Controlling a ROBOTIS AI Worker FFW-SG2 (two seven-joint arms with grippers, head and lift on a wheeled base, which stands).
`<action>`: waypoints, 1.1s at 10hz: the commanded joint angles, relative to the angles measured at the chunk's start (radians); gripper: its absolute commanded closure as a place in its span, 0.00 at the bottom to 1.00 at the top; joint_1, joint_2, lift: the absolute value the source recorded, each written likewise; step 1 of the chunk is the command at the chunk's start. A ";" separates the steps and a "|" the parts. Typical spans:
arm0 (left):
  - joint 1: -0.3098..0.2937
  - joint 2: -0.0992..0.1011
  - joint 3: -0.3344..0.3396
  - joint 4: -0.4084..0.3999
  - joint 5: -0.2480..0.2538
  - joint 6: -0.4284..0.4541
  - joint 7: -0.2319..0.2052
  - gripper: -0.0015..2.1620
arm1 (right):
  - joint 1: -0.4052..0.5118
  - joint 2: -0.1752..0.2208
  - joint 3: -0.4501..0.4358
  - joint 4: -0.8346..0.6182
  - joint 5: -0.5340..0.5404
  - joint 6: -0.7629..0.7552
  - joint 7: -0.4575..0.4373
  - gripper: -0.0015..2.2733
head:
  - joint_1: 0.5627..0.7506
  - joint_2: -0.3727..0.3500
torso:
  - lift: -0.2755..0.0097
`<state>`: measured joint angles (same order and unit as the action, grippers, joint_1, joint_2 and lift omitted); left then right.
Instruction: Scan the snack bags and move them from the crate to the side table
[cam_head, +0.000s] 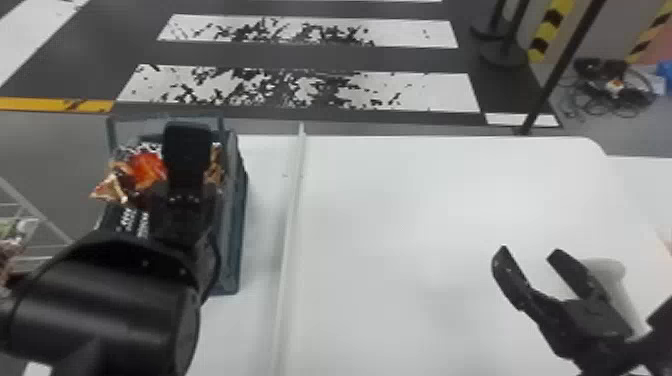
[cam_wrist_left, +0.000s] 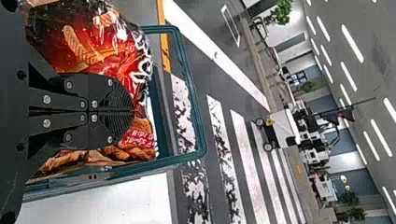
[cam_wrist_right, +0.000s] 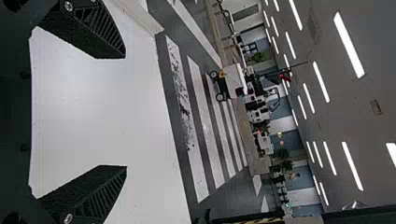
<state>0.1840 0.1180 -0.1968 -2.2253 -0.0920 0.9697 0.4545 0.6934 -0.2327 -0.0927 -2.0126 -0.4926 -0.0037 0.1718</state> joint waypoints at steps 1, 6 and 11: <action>0.029 0.000 -0.001 -0.053 0.005 -0.001 0.000 0.99 | 0.001 0.001 0.002 0.000 -0.003 -0.003 0.000 0.04 | 0.70 0.52 | 0.66; 0.086 0.002 -0.007 -0.128 0.015 0.008 -0.010 0.99 | 0.017 0.003 0.008 -0.009 -0.006 -0.006 0.014 0.04 | 0.70 0.50 | 0.66; 0.149 0.002 -0.066 -0.229 0.005 0.005 -0.004 0.99 | 0.037 0.007 0.013 -0.026 -0.007 -0.012 0.020 0.04 | 0.70 0.49 | 0.66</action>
<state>0.3255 0.1196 -0.2540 -2.4362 -0.0869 0.9749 0.4513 0.7283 -0.2255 -0.0788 -2.0359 -0.5000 -0.0135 0.1918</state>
